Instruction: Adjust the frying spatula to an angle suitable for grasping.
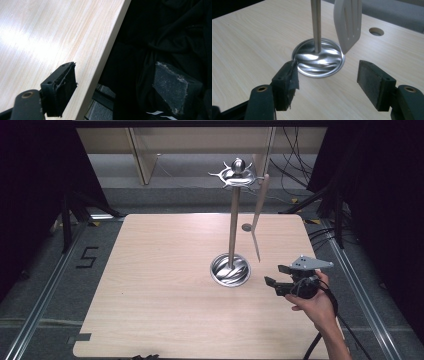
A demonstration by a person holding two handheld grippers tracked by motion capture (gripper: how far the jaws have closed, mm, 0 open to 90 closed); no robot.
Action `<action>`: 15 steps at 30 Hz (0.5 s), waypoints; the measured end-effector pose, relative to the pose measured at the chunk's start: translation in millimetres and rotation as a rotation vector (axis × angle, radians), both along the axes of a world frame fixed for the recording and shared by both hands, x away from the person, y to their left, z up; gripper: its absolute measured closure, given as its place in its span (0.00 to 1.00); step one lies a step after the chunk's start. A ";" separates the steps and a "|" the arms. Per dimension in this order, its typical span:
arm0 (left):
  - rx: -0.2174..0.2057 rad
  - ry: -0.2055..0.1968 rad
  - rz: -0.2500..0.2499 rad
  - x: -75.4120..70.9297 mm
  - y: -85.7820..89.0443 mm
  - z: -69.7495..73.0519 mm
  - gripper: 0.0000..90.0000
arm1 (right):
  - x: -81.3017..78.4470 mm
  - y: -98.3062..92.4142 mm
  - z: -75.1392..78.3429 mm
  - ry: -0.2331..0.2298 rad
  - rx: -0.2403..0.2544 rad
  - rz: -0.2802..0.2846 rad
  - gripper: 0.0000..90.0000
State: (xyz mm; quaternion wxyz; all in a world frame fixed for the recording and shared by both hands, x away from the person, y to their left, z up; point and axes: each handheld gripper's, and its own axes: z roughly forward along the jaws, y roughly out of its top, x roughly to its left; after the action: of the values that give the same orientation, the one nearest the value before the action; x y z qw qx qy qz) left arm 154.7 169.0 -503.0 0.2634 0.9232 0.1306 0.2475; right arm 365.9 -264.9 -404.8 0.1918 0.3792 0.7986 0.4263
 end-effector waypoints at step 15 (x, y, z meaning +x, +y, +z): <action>-0.004 -0.021 0.022 2.0 -2.2 -1.7 0.20 | -10.6 -6.9 -21.5 0.066 -0.007 -0.006 0.35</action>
State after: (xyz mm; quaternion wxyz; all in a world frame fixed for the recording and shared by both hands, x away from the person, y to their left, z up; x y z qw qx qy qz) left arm 156.7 166.8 -504.7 0.2638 0.9185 0.1383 0.2600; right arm 355.3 -271.8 -426.3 0.1678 0.3947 0.8048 0.4104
